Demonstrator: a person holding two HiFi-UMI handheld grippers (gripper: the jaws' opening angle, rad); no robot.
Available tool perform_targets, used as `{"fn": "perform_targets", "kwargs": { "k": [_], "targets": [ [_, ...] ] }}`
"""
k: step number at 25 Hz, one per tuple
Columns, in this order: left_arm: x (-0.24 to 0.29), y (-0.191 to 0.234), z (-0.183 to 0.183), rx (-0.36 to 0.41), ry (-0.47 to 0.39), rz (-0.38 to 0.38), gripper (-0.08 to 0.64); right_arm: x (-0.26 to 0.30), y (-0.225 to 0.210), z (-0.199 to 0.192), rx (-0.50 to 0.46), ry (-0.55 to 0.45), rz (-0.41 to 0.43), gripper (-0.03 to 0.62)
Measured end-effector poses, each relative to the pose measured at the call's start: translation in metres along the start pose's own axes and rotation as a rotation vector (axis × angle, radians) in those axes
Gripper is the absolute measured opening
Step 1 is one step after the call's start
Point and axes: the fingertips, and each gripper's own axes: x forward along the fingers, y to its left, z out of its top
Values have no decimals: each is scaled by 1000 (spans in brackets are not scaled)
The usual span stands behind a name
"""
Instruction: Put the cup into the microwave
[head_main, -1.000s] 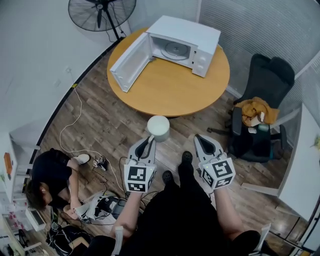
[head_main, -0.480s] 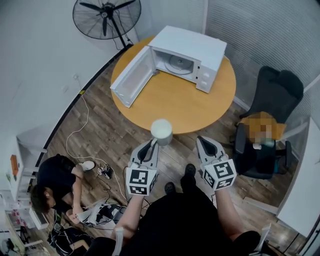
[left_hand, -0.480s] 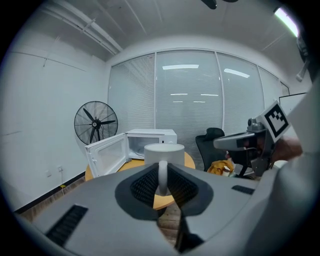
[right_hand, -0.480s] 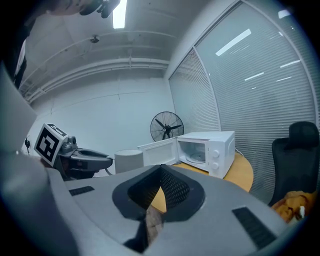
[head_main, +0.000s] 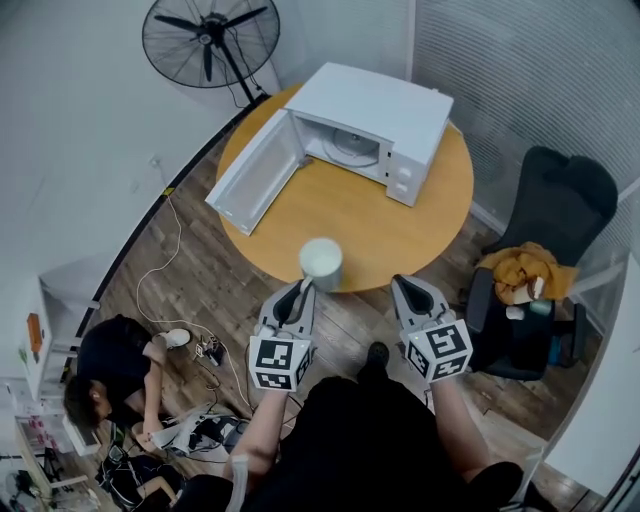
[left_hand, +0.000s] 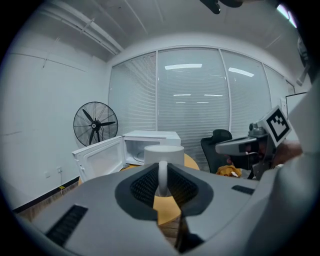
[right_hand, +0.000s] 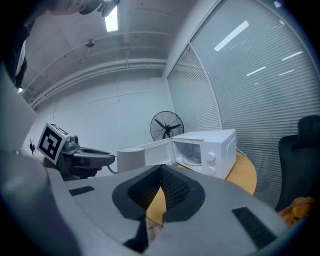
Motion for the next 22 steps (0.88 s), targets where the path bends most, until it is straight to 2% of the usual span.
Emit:
{"fn": "perform_targets", "kwargs": {
  "k": [6,14,22],
  "targets": [
    [23,-9,4,-11,15,6,46,6,-29,0,17,11,6,9],
    [47,2,9,-16,19,1,46,31,-34,1,18,33,28,9],
    [98,37,22,-15,4,-68,46,66,-54,20,15,34,-60,9]
  ]
}}
